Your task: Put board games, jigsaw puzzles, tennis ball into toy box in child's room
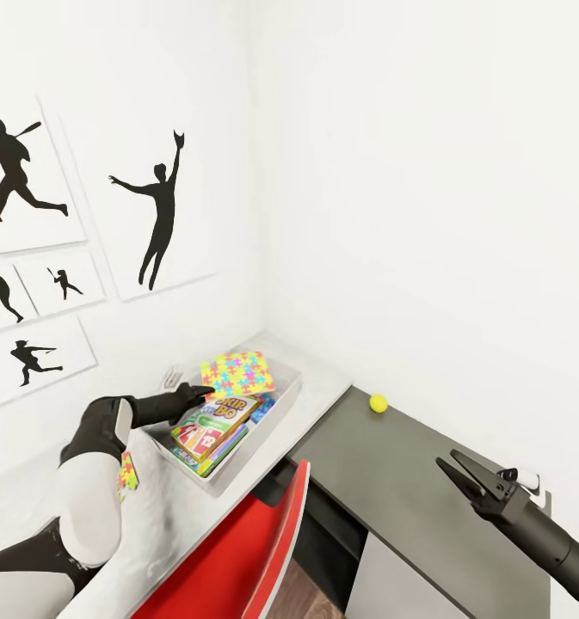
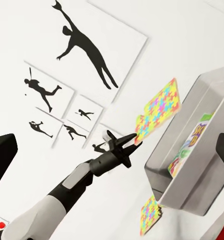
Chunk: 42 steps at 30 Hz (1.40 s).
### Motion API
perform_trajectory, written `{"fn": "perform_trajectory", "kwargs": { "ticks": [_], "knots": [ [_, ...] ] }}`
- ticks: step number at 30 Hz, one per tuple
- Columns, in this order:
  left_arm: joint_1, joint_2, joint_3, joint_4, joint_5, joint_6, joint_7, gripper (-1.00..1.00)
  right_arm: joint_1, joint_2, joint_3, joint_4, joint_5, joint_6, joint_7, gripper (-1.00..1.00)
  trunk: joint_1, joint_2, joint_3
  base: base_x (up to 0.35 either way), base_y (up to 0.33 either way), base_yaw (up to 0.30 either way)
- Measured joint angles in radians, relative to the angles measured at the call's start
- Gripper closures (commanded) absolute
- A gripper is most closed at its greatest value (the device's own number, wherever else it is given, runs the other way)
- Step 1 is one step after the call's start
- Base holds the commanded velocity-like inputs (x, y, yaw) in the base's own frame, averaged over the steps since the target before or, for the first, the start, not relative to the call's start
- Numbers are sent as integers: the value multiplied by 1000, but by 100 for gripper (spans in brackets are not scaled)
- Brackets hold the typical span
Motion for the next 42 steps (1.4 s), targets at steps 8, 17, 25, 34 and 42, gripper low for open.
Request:
{"fn": "perform_trajectory", "kwargs": {
  "ticks": [8,17,25,34,42],
  "knots": [
    [0,-19,3,3,1,-22,32,100,0,-1,0,0,-1,0,0,-100,0,0,0,0,0,0],
    [0,-25,5,3,-2,-23,66,100,0,0,0,0,-1,0,0,-100,0,0,0,0,0,0],
    [0,-36,60,6,1,-22,130,100,0,-1,0,0,0,0,0,-100,0,0,0,0,0,0],
    [0,-42,68,6,0,-23,165,100,0,-1,0,0,-1,0,0,-100,0,0,0,0,0,0],
    [0,-42,71,8,4,-23,194,-100,0,0,-21,0,-1,0,0,-100,0,0,0,0,0,0]
  ]
}}
